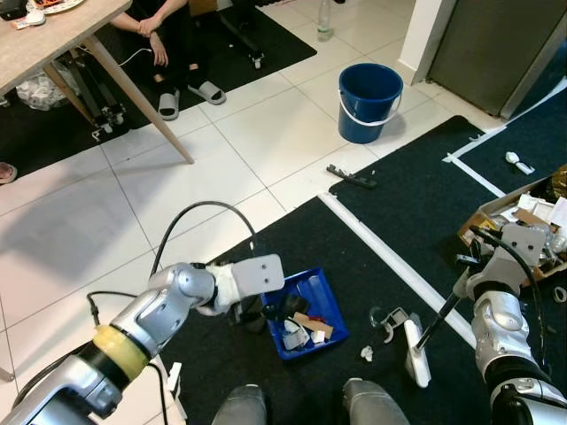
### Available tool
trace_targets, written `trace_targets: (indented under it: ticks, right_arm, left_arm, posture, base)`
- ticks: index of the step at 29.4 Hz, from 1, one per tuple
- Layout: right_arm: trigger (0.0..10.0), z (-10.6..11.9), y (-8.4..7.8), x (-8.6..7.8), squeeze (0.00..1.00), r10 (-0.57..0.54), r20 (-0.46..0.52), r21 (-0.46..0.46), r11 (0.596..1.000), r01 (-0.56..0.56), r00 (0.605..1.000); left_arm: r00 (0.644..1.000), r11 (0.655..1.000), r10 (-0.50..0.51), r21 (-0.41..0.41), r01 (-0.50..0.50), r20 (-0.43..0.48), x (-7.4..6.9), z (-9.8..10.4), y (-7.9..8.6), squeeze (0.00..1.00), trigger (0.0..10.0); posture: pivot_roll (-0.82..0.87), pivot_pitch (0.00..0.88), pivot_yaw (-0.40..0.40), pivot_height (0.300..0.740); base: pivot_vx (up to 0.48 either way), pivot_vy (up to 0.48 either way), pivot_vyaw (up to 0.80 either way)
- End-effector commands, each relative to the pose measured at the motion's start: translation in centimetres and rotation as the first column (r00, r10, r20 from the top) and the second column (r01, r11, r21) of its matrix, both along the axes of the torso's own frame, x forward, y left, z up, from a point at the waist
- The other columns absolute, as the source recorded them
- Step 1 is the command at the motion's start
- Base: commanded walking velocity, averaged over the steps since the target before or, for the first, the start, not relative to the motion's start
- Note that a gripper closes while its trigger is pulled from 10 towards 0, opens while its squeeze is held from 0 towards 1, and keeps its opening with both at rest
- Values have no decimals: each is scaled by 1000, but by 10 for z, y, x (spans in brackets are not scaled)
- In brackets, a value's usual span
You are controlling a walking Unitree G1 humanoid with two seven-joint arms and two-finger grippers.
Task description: Sweep floor
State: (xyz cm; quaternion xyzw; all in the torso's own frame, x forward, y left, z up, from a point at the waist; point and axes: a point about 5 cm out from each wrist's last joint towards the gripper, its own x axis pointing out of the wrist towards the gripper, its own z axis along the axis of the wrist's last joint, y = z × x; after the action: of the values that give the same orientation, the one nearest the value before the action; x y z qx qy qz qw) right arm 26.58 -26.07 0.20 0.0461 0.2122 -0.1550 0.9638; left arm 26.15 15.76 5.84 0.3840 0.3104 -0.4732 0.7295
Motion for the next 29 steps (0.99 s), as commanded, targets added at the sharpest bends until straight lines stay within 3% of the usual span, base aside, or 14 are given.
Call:
trace_targets:
  ticks: [1,8,13,16,20,29]
  right_arm:
    - [10000,-29,11,-24,0,-34,-129,114,992,49,991]
    - [10000,-29,11,-24,0,-32,-127,109,993,46,991]
    - [10000,-28,9,-23,0,-29,-127,102,994,42,991]
    - [10000,-27,8,-23,0,-28,-126,100,994,41,992]
    - [10000,-26,7,-22,0,-29,-124,99,994,41,992]
    - [10000,-26,9,-21,0,-29,-120,101,994,41,992]
  left_arm:
    - [1000,1000,-5,-27,6,9,0,-2,-5,0,10000]
    - [1000,996,-17,-87,15,-14,-4,-8,-12,0,10000]
    - [988,991,-62,-126,44,-138,-20,-17,-16,0,10000]
    - [988,990,-57,-133,38,-146,-21,-18,-15,0,10000]
    - [990,990,-53,-133,35,-133,-18,-18,-16,0,10000]
    - [999,984,13,-176,-6,39,4,-5,-22,0,10000]
  posture:
    - [38,96,45,740]
    - [35,94,45,740]
    - [31,86,45,740]
    - [30,86,44,740]
    - [31,88,44,740]
    - [30,89,43,740]
  base:
    - [0,0,0]
    - [0,0,0]
    - [0,0,0]
    - [0,0,0]
    - [0,0,0]
    - [0,0,0]
